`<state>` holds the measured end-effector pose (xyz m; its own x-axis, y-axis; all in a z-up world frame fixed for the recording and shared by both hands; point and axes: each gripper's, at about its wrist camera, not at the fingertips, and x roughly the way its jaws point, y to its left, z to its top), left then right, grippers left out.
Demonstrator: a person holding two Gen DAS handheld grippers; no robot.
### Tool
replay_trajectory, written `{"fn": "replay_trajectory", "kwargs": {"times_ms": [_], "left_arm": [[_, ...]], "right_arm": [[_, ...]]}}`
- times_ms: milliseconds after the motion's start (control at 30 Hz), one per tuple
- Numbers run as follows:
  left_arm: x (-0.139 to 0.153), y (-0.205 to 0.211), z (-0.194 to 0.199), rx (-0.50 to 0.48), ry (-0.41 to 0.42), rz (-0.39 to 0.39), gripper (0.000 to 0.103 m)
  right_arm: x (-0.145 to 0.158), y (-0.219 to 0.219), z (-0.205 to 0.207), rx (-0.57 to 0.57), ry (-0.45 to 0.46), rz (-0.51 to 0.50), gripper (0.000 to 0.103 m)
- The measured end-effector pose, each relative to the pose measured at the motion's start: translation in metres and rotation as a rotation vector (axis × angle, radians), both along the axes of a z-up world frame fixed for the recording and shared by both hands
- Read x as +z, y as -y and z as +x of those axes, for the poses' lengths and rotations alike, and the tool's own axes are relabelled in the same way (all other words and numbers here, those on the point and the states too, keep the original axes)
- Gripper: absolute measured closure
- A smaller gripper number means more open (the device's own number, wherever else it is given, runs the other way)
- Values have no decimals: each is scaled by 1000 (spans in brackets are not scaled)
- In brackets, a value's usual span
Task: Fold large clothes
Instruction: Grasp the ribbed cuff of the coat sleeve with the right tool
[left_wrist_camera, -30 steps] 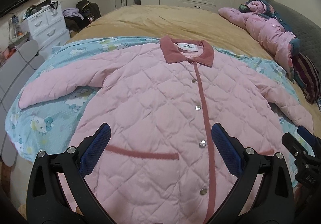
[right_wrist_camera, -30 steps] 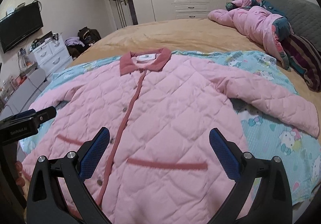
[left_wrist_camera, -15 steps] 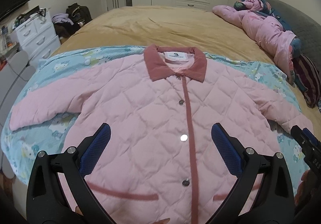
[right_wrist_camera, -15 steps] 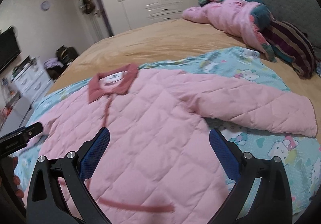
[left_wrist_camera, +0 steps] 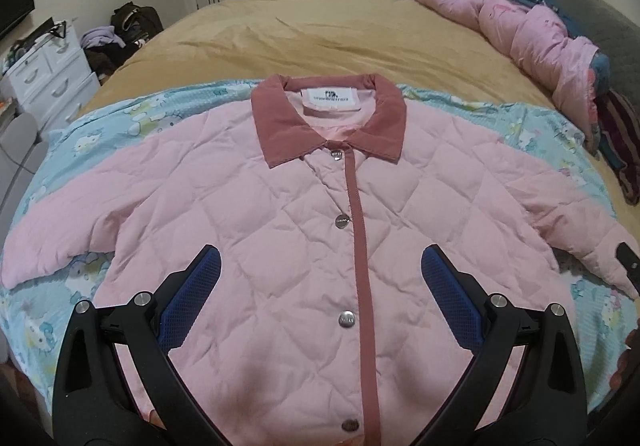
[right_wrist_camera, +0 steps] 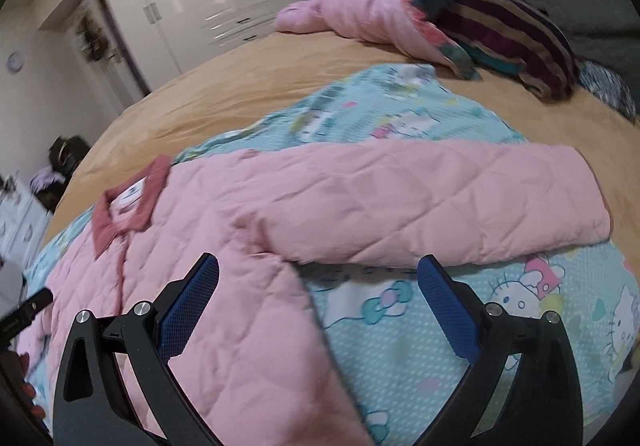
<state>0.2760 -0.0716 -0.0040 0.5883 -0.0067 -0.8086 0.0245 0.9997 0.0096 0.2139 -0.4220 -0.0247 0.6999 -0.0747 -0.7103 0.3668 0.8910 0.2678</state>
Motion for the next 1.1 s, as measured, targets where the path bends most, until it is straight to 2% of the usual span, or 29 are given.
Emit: {"fn": "replay_trajectory", "kwargs": {"times_ms": [233,500,600,800,900,1000,1100], "left_arm": [[-28,5,22,-4,-44,20,9],[-45,20,41,-26,-56,2,9],[-48,28,49,-41,-62,6,9],[-46,31,50,-47,-40,-20,9],[-48,30,49,-41,-49,-24,9],[-48,27,48,-31,-50,-22,9],[-44,21,48,-8,-46,-21,9]], "right_arm": [[-37,47,4,-128,-50,143,4],[-72,141,-19,-444,-42,351,4],[-84,173,-27,-548,-39,387,4],[-100,222,-27,-641,61,490,4],[-102,237,-24,-669,105,485,4],[-102,244,-21,-681,114,455,12],[-103,254,-18,-676,114,437,35]]}}
